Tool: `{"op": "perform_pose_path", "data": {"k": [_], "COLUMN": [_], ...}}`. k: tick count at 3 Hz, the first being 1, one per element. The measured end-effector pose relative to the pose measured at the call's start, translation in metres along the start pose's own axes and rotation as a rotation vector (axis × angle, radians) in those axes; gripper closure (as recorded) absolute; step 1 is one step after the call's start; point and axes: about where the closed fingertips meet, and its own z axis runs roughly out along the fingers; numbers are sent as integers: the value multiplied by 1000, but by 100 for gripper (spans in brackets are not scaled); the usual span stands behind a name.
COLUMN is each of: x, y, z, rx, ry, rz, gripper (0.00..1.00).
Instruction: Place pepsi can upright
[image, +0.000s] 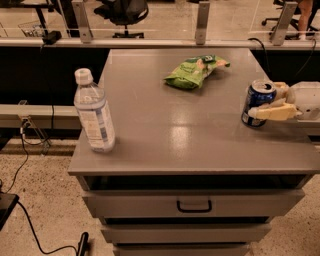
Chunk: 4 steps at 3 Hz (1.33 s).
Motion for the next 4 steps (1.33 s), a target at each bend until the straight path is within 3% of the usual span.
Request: {"op": "perform_pose_path", "data": {"k": [1, 2, 4], "x": [0, -5, -37], "y": [0, -4, -9], "z": [0, -13, -46], "rx": [0, 11, 71], "ry": [0, 24, 103], "rz": [0, -40, -136], "gripper": [0, 0, 0]}}
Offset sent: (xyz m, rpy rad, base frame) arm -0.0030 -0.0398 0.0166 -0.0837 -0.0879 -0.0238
